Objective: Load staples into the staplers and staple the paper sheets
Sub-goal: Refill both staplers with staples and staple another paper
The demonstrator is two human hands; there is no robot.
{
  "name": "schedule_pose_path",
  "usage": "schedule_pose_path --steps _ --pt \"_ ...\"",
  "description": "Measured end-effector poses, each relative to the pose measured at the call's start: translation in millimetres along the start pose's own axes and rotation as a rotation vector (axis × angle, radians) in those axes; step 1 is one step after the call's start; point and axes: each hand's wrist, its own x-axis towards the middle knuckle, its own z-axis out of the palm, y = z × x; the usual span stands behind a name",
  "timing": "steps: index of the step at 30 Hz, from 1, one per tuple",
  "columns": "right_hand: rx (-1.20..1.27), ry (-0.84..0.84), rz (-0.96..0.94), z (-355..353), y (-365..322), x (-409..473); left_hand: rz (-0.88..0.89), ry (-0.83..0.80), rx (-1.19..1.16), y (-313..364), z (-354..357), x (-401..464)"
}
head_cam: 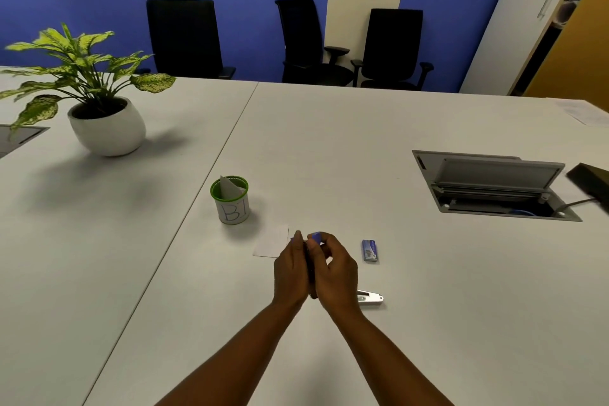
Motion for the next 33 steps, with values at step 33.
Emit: schedule_pose_path --steps 33 --pt "-0.369 0.261 -0.262 5.2 15.4 17.6 -0.178 0.199 0.251 -12.5 5.9 -1.0"
